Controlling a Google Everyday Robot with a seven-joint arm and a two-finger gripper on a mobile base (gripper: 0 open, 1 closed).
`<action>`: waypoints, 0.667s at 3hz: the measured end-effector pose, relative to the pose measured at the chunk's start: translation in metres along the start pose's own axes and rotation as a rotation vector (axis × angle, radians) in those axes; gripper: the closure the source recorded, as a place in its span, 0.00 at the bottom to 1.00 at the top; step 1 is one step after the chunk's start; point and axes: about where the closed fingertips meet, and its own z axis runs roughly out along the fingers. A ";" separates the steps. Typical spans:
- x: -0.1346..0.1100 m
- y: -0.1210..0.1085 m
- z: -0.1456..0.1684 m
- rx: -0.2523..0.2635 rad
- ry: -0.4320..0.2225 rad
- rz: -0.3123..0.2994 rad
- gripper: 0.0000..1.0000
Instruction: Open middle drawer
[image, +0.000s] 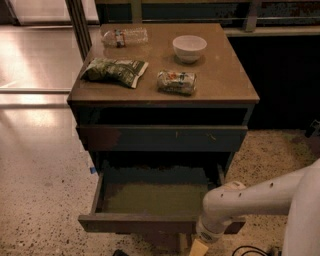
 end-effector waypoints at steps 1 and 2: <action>0.006 0.009 -0.001 -0.028 0.002 0.003 0.00; 0.007 0.011 0.000 -0.035 0.003 0.000 0.00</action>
Offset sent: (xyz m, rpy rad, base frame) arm -0.1342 -0.0185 0.0060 0.1192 0.2482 -0.0548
